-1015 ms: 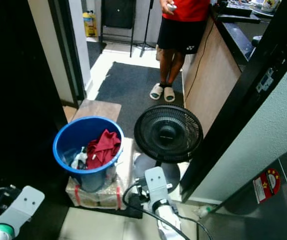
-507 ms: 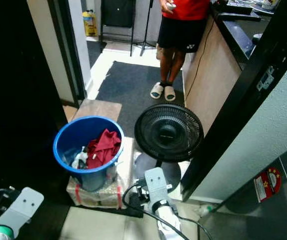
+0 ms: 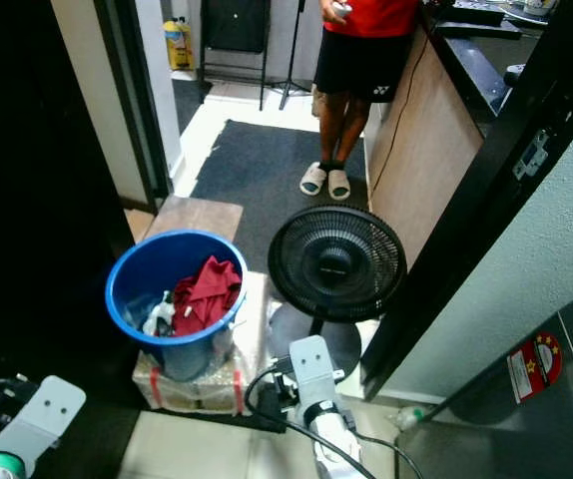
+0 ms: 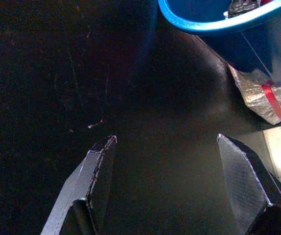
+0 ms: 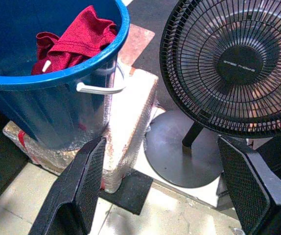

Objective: Clothes washing

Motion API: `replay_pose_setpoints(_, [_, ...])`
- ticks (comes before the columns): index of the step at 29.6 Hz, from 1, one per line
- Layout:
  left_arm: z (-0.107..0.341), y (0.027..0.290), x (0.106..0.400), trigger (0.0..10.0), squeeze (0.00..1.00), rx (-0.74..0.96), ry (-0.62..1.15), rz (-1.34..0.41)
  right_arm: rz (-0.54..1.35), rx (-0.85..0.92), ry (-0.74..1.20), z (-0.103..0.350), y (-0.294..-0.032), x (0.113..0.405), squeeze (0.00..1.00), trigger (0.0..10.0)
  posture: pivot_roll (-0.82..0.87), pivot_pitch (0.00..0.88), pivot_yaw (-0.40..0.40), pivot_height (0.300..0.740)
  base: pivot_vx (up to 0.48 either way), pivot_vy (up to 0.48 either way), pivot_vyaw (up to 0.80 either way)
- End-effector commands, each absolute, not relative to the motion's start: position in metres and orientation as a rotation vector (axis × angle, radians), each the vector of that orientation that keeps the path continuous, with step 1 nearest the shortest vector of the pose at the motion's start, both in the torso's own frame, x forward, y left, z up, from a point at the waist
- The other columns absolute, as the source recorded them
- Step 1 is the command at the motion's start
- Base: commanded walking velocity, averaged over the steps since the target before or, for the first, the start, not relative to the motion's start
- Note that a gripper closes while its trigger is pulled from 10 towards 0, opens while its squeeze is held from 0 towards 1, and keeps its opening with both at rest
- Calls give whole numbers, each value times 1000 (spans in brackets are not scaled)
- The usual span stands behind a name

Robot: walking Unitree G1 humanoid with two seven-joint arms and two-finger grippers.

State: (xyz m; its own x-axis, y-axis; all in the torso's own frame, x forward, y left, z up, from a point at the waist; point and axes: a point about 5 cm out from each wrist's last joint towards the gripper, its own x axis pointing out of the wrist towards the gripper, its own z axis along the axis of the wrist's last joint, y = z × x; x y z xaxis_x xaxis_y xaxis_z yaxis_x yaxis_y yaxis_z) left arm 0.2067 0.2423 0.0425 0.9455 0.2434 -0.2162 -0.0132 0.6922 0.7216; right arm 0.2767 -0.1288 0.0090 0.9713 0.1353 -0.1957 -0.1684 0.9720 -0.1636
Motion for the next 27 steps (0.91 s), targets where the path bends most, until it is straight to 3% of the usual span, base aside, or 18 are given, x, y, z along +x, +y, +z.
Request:
replay_pose_setpoints(1, [43,244,205,10000,0,795,316,143,149,-174,204,5,-130,273,0,10000,110,69,35,740,0,0,0])
replay_pose_setpoints(27, [44,243,207,10000,0,794,315,142,142,-176,202,4,-131,271,0,10000,107,79,32,740,0,0,0])
